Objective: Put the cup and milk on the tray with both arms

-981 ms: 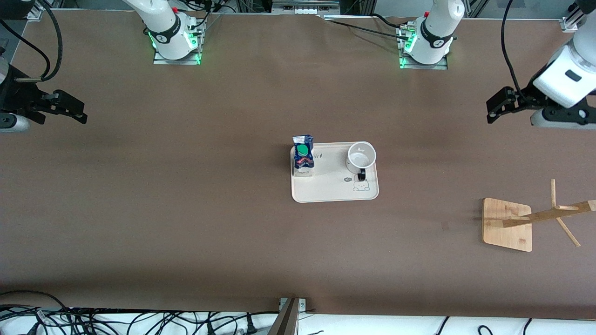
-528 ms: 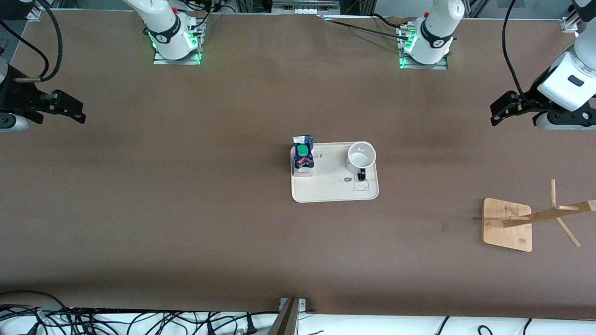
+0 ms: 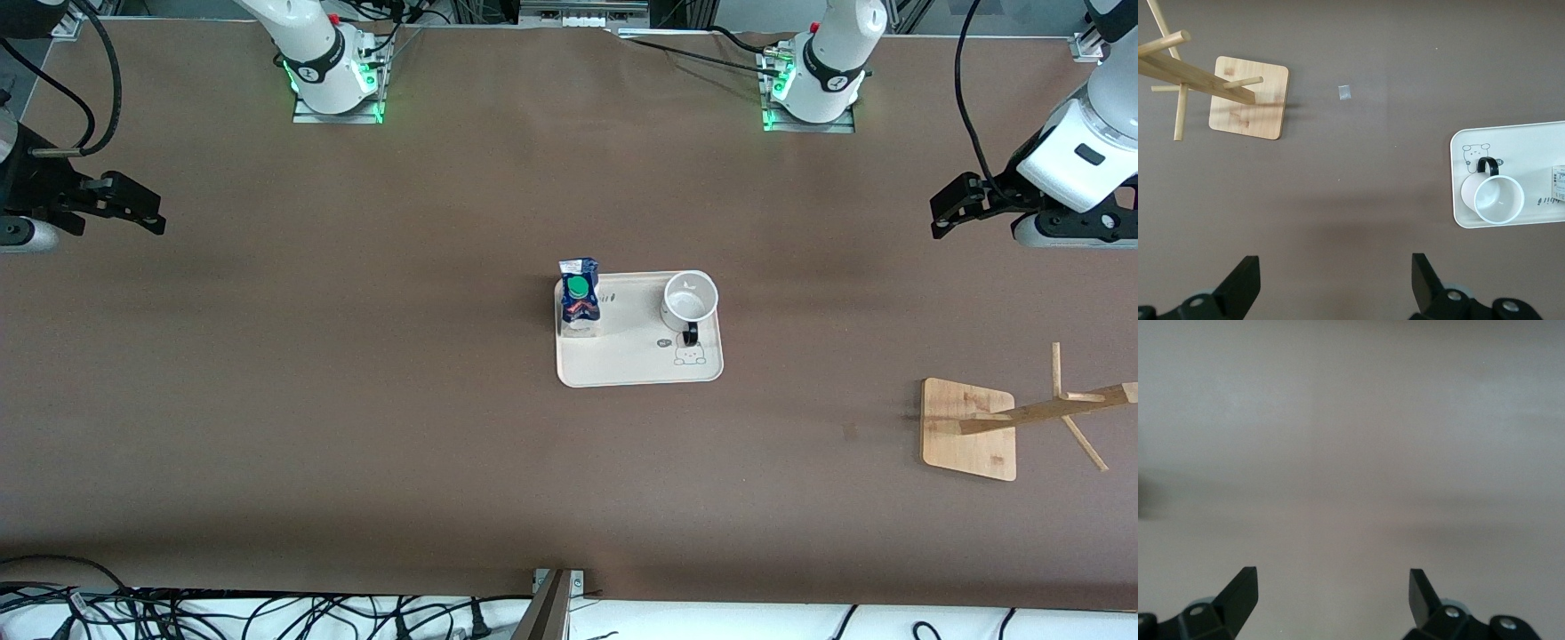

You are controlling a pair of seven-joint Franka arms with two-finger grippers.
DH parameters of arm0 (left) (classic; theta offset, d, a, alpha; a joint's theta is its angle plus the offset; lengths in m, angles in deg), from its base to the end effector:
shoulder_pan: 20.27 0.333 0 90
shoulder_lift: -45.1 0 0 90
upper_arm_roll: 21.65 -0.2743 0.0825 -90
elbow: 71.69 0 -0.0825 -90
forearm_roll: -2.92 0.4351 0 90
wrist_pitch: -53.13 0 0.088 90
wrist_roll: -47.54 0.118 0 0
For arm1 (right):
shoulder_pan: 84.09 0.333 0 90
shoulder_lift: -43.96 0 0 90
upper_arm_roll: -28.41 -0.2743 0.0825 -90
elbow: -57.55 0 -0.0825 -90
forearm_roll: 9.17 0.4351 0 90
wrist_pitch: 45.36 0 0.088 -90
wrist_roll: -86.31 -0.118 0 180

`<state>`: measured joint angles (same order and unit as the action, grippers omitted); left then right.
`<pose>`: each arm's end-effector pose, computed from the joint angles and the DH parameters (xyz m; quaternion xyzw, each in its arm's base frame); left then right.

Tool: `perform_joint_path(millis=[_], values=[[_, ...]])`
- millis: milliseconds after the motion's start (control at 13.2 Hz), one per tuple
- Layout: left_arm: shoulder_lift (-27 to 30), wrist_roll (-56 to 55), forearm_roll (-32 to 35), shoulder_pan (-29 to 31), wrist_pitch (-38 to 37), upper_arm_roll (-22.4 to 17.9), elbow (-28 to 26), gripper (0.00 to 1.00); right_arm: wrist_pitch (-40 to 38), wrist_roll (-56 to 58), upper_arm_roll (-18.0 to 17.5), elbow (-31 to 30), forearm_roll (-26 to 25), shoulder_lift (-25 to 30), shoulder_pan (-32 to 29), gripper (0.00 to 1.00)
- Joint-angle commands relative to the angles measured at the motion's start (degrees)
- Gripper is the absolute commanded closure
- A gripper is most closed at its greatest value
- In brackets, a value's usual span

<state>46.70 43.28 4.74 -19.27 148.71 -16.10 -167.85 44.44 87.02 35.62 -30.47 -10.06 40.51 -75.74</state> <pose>0.6035 -0.0451 0.5407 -0.9998 0.0039 -0.0101 0.0164 0.6202 0.0123 0.5530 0.9997 0.0163 -0.0143 0.0116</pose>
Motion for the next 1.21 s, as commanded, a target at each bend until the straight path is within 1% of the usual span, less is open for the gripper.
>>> perform_joint_path(millis=[0, 302, 1132], values=[[-0.20, -0.93, 0.46, -0.38, -0.92, 0.25, 1.24, 0.00, -0.51, 0.78, -0.79, 0.31, 0.01, -0.41, -0.70, 0.00], [-0.90, -0.93, 0.46, -0.38, -1.80, 0.25, 2.21, 0.00, -0.51, 0.61, -0.79, 0.31, 0.01, -0.42, -0.70, 0.00], [-0.90, -0.93, 0.55, -0.47, -1.98, 0.34, 2.30, 0.00, -0.59, 0.35, -0.71, 0.31, 0.01, -0.50, -0.70, 0.00]])
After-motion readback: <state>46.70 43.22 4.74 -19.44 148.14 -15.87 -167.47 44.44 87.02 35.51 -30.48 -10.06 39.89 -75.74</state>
